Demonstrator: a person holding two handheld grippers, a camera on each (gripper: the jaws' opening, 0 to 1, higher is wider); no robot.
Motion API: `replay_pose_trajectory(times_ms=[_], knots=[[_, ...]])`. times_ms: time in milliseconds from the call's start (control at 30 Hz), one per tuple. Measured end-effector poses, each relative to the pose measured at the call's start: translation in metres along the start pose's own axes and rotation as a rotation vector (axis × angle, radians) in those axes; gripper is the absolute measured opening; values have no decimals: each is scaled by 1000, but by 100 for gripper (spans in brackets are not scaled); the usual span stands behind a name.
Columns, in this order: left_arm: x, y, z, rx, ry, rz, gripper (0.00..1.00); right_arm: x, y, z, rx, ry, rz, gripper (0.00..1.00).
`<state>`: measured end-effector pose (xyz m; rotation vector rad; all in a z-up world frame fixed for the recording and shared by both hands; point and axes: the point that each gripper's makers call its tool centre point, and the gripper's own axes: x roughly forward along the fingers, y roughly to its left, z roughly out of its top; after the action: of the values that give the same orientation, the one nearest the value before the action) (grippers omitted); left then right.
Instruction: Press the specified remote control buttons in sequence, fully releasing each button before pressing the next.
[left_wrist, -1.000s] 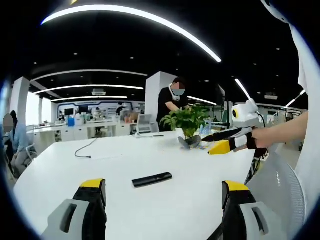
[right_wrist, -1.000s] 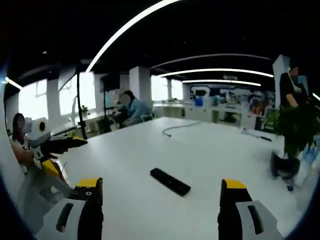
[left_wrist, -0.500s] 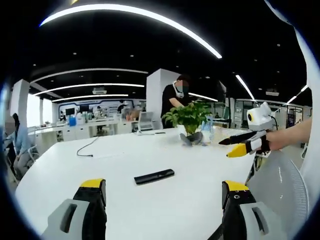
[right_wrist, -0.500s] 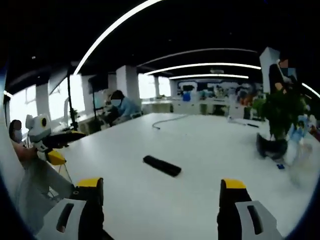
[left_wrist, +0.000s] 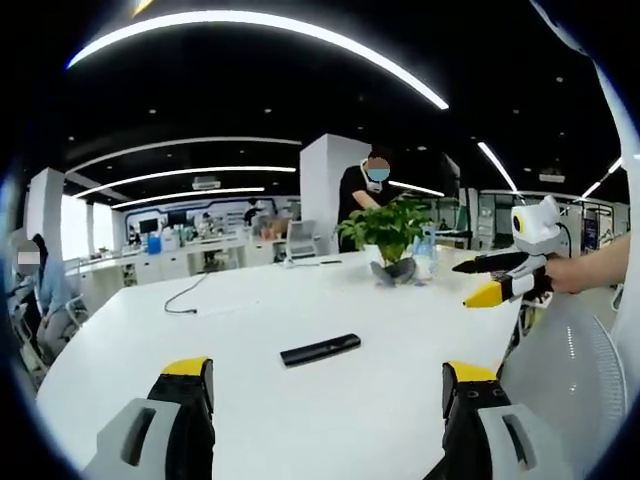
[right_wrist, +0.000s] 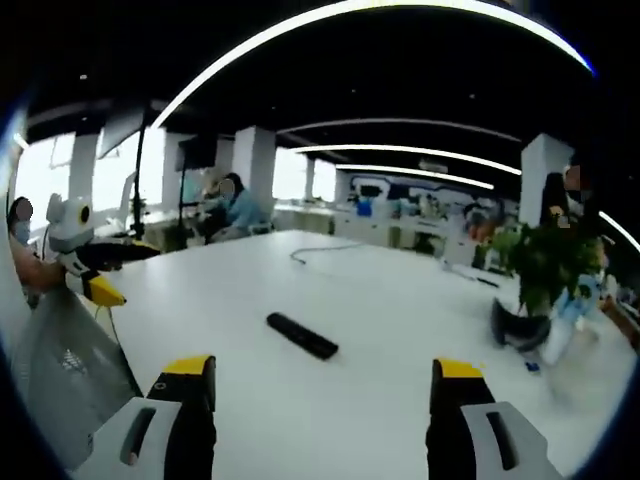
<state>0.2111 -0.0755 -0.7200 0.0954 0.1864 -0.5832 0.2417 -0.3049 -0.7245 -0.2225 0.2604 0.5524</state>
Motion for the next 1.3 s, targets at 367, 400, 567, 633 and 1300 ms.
replay_pose_trajectory(times_ms=[367, 400, 567, 633, 1300], knots=[[2, 11, -9, 22, 36, 53, 99, -1, 1, 3, 36, -26, 28, 87], [2, 11, -9, 23, 35, 54, 99, 0, 3, 2, 39, -24, 39, 87], [1, 17, -9, 28, 36, 87, 99, 2, 13, 0, 31, -9, 89, 88], [1, 19, -9, 33, 35, 97, 100, 2, 17, 1, 19, -15, 107, 89], [-5, 10, -1, 26, 2, 72, 99, -3, -2, -6, 98, 15, -12, 87]])
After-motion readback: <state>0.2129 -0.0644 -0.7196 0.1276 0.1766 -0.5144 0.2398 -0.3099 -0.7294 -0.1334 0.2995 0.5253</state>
